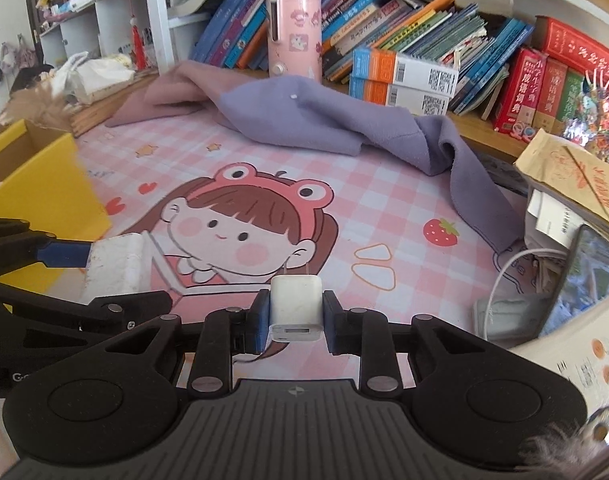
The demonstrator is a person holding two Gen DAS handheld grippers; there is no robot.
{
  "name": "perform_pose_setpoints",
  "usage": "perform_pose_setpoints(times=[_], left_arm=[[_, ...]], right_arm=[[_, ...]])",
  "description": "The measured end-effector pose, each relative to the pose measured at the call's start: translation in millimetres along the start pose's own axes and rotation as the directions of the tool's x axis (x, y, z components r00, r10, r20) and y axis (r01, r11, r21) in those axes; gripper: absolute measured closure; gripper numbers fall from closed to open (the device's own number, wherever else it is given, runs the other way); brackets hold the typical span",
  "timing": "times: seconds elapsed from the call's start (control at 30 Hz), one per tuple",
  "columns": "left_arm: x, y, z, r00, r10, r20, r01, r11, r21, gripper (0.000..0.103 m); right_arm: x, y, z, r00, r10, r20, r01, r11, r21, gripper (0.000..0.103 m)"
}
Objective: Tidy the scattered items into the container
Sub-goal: 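Carry both white chargers toward the yellow box with both tools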
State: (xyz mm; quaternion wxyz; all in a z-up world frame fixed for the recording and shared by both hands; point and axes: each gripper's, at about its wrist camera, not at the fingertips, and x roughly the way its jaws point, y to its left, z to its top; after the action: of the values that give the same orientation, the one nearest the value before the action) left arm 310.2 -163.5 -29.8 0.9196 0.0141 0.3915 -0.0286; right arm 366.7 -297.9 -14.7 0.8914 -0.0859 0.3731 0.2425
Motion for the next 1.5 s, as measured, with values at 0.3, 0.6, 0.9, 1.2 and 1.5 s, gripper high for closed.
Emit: perform_pose_setpoints(times=[0.3, 0.6, 0.9, 1.2, 1.5], left_arm=[[-56, 8, -24, 0.996, -0.078, 0.040, 0.076, 0.996, 0.035, 0.038], [-106, 19, -58, 0.987, -0.149, 0.056, 0.142, 0.984, 0.109, 0.038], [-158, 39, -98, 0.980, -0.182, 0.084, 0.167, 0.972, 0.163, 0.038], [-199, 71, -138, 0.980, -0.177, 0.090, 0.162, 0.975, 0.152, 0.038], [-231, 96, -171, 0.982, -0.165, 0.093, 0.149, 0.977, 0.153, 0.038]], right_arm=[[-55, 32, -17, 0.999, -0.019, 0.037, 0.019, 1.000, 0.003, 0.078], [-103, 77, -43, 0.997, -0.057, 0.047, 0.057, 0.998, 0.000, 0.078], [-135, 135, -74, 0.998, -0.064, 0.016, 0.064, 0.998, 0.008, 0.078], [-164, 194, -96, 0.998, -0.063, 0.029, 0.063, 0.998, -0.003, 0.078], [-179, 245, -116, 0.999, -0.038, 0.030, 0.039, 0.999, -0.021, 0.078]])
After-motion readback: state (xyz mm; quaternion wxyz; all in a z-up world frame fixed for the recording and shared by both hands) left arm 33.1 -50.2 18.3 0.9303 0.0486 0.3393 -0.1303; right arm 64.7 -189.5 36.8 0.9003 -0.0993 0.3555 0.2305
